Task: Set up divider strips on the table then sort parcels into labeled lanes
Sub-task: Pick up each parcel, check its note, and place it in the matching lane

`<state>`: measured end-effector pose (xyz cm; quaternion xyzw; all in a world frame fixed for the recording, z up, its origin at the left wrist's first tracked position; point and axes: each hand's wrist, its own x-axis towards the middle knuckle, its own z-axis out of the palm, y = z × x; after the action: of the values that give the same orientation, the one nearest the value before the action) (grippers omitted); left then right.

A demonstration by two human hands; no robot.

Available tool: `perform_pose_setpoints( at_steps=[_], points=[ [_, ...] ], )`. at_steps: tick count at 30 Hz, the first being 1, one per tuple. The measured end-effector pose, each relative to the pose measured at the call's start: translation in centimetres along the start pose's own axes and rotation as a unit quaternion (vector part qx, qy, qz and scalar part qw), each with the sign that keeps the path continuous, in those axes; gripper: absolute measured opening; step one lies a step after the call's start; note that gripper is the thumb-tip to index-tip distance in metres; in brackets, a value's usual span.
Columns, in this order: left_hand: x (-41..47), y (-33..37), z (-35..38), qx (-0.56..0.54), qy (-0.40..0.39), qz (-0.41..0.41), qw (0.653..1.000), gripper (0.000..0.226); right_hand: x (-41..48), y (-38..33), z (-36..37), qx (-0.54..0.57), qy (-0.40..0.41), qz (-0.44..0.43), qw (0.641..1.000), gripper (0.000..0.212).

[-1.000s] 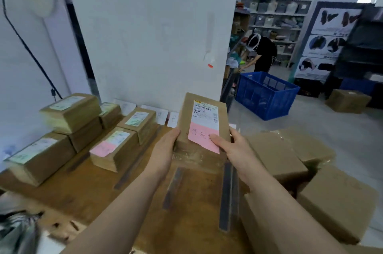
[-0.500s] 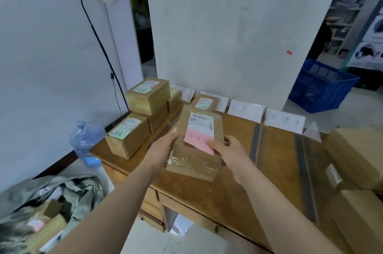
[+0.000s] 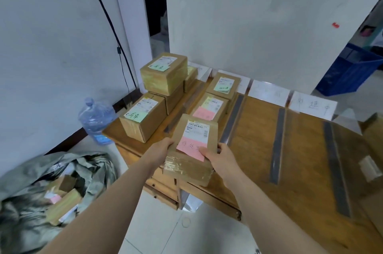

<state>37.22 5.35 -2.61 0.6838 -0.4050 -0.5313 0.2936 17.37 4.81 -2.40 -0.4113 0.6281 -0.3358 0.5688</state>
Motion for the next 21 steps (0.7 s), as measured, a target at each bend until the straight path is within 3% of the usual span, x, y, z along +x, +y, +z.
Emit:
perform_pose_setpoints(
  at_steps=[6, 13, 21],
  points=[
    [2.9, -1.3, -0.3, 0.02, -0.045, -0.008, 0.999, 0.039, 1.8, 2.6, 2.3, 0.01, 0.026, 0.029, 0.999, 0.035],
    [7.2, -1.5, -2.0, 0.036, -0.113, -0.025, 0.993, 0.028, 3.8, 3.4, 5.4, 0.008, 0.102, 0.025, 0.994, 0.043],
    [10.5, -2.6, -2.8, 0.028, -0.163, -0.056, 0.985, 0.038, 5.1, 4.1, 8.1, -0.037, 0.173, 0.032, 0.984, 0.052]
  ],
)
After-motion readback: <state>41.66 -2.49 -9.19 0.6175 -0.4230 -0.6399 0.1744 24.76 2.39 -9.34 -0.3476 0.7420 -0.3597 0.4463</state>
